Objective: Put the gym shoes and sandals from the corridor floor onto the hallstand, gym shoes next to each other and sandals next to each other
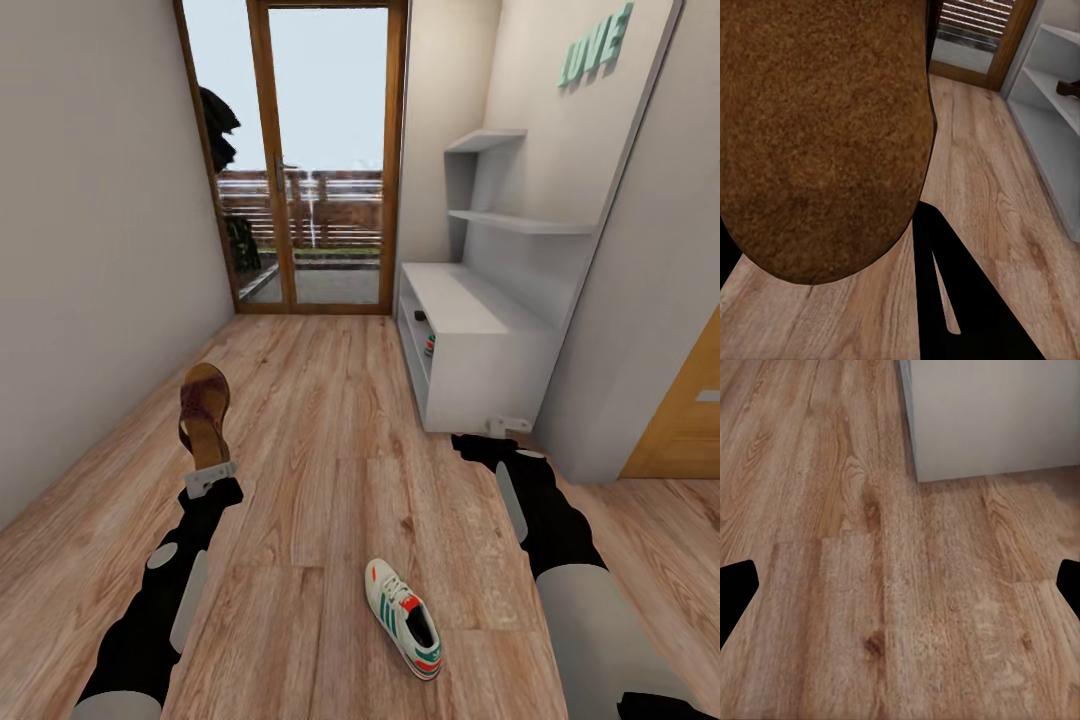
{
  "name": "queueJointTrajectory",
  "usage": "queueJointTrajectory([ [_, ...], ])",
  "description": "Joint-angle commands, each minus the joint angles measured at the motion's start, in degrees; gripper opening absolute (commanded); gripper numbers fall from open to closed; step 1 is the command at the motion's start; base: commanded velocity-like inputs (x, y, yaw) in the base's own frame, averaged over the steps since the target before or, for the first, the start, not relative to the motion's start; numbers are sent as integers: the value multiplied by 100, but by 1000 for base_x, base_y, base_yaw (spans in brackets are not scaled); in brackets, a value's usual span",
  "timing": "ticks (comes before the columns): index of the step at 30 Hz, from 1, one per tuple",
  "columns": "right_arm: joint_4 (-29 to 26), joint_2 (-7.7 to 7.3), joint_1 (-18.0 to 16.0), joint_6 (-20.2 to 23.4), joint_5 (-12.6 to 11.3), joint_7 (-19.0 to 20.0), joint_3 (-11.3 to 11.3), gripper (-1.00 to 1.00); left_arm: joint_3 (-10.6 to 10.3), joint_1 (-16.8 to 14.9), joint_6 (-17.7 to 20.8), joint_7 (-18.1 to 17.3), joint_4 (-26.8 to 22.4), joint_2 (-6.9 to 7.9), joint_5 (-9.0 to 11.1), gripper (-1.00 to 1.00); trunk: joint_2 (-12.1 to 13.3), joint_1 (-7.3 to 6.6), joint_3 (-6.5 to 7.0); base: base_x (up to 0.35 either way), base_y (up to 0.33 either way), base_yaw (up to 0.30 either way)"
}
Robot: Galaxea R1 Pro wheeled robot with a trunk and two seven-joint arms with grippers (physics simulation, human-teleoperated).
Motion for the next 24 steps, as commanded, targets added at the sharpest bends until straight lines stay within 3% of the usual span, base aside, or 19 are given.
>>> queueJointTrajectory([
  [1, -3, 5, -3, 28, 1, 6, 0, 100, -2, -2, 47, -22, -7, -5, 34, -100, -2, -1, -6, 0, 0, 0],
  [4, 8, -14, -3, 26, -7, 20, 156, 100, -124, -2, 250, -22, -13, -5, 28, -100, -2, -1, -6, 0, 0, 0],
  [9, 58, -34, -3, 25, -44, 217, 808, 100, -352, -4, 515, -22, -15, 3, 25, -100, -2, -1, -6, 0, 0, 0],
  [11, 395, -37, -3, 20, -57, 358, 989, 100, -398, -3, 549, -22, -16, 3, 25, -100, -2, -1, -6, 0, 0, 0],
  [20, 1603, -40, -3, -59, -29, 449, 1113, 100, -433, -2, 575, -22, -24, 4, 19, -100, -2, -1, -6, 0, 0, 0],
  [24, 2340, -42, -3, -669, -57, 453, 1118, 100, -438, -6, 580, -22, -25, 4, 17, -100, -2, -1, -6, 0, 0, 0],
])
